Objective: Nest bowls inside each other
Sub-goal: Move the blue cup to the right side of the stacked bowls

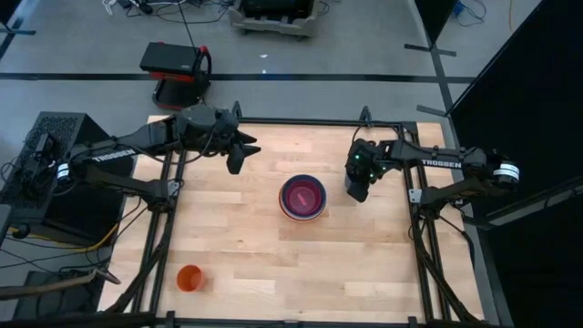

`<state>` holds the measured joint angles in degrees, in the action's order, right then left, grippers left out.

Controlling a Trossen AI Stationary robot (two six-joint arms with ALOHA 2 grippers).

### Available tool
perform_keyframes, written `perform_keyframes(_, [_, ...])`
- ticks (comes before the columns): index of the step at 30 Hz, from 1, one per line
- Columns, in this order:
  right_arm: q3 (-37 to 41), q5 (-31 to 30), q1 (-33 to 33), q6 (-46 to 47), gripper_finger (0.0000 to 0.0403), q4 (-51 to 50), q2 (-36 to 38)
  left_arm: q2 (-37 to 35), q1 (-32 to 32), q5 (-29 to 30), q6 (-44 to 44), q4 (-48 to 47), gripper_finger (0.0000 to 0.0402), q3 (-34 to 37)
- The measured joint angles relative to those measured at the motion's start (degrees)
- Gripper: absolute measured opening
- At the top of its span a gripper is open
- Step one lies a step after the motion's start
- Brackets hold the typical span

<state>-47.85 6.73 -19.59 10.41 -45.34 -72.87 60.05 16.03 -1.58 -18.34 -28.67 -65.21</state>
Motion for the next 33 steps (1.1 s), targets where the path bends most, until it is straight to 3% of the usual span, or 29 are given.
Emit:
perform_keyframes(16, [-8.10,1.51,3.64,0.37,0.0000,-3.15,0.58,0.00,0.00,0.00,-0.29,-0.02,0.0163,0.00])
perform_keyframes(22, [-14.38,-5.14,11.98,-0.03,0.0000,-12.22,0.58,0.00,0.00,0.00,-0.32,-0.04,0.0166,0.00])
perform_keyframes(28, [-15.09,-11.46,22.05,0.37,0.0000,-12.31,0.25,0.00,0.00,0.03,-0.23,-0.04,0.0163,-0.01])
perform_keyframes(33, [-15.09,-12.72,24.74,1.27,0.0000,-10.92,-2.41,0.00,0.03,0.49,-0.25,-0.04,0.0164,0.00])
